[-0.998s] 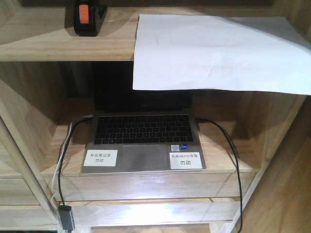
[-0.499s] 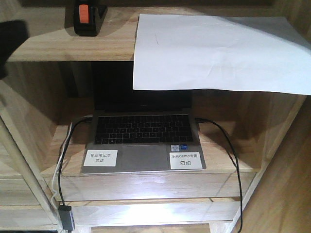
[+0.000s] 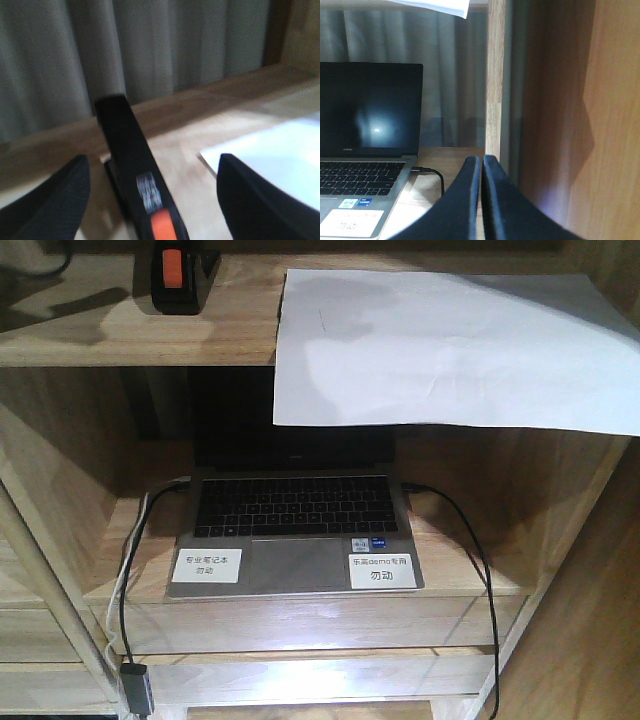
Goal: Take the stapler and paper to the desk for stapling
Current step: 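Close the left gripper on the stapler and lift it off the shelf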
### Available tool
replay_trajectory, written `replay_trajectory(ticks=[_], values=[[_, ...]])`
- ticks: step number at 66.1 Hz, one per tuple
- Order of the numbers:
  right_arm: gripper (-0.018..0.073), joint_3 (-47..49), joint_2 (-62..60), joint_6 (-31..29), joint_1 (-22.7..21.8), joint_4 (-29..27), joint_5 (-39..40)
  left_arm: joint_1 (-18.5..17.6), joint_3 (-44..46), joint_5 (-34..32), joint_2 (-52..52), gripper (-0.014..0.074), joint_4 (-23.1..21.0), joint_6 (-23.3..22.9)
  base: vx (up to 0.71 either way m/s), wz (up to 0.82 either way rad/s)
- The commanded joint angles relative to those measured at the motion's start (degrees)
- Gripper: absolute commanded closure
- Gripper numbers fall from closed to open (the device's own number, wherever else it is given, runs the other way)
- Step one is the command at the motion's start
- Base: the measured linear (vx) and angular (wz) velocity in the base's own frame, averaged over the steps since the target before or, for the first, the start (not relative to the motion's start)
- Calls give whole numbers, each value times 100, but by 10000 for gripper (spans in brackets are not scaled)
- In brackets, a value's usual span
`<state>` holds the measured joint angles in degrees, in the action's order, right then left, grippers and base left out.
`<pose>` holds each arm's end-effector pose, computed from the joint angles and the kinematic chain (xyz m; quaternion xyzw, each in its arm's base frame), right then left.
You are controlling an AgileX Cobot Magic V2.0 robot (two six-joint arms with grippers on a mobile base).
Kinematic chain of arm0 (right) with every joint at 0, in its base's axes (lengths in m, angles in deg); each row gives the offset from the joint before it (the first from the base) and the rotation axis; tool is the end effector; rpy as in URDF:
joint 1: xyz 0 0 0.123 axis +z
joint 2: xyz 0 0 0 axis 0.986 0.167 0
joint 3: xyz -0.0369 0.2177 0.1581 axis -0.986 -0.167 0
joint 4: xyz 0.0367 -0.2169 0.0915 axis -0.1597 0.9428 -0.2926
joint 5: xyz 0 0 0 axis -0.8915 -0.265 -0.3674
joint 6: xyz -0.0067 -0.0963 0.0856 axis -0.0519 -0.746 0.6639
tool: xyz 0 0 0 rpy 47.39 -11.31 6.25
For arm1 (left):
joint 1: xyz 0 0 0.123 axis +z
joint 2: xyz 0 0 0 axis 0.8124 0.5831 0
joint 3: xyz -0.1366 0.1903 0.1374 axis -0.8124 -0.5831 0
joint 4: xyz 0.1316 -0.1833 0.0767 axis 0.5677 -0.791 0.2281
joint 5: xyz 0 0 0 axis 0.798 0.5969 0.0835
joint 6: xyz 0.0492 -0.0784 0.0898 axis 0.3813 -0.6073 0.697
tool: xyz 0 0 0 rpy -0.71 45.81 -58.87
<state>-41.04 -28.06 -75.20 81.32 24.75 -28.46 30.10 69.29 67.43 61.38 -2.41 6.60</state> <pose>0.0946 0.0013 0.2046 -0.0148 0.6895 -0.0044 0.7241 0.3167 -0.1389 0.4676 0.1674 0.7763 -0.1110 0.5975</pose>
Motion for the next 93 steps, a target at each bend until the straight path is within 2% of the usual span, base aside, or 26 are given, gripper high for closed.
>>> replay_trajectory(ticks=[1, 10, 22, 29, 34, 51, 56, 62, 76, 93], values=[[568, -19, -79, -58, -20, 14, 448, -37, 867, 171, 309, 70, 257, -372, 0, 0], [568, -19, -79, -58, -20, 14, 448, -37, 1742, 662, 925, 48, 386, -522, 0, 0], [568, -19, -79, -58, -20, 14, 448, -37, 2387, 1179, 1460, 8, 594, -879, 0, 0], [568, -19, -79, -58, -20, 14, 448, -37, 2442, 1279, 1599, 2, 876, -1151, 0, 0], [568, -19, -79, -58, -20, 14, 448, -37, 2442, 1386, 1662, 2, 967, -1165, 0, 0], [568, -19, -79, -58, -20, 14, 448, -37, 2442, 1580, 1806, 26, 974, -1165, 0, 0], [568, -19, -79, -58, -20, 14, 448, -37, 2442, 1580, 1812, 70, 967, -1165, 0, 0], [568, -19, -79, -58, -20, 14, 448, -37, 2442, 1554, 1812, 187, 967, -1146, 0, 0], [568, -19, -79, -58, -20, 14, 448, -37, 2442, 1229, 1741, 601, 960, -1108, 0, 0], [568, -19, -79, -58, -20, 14, 448, -37, 2438, 1289, 1280, 604, 967, -1099, 0, 0]])
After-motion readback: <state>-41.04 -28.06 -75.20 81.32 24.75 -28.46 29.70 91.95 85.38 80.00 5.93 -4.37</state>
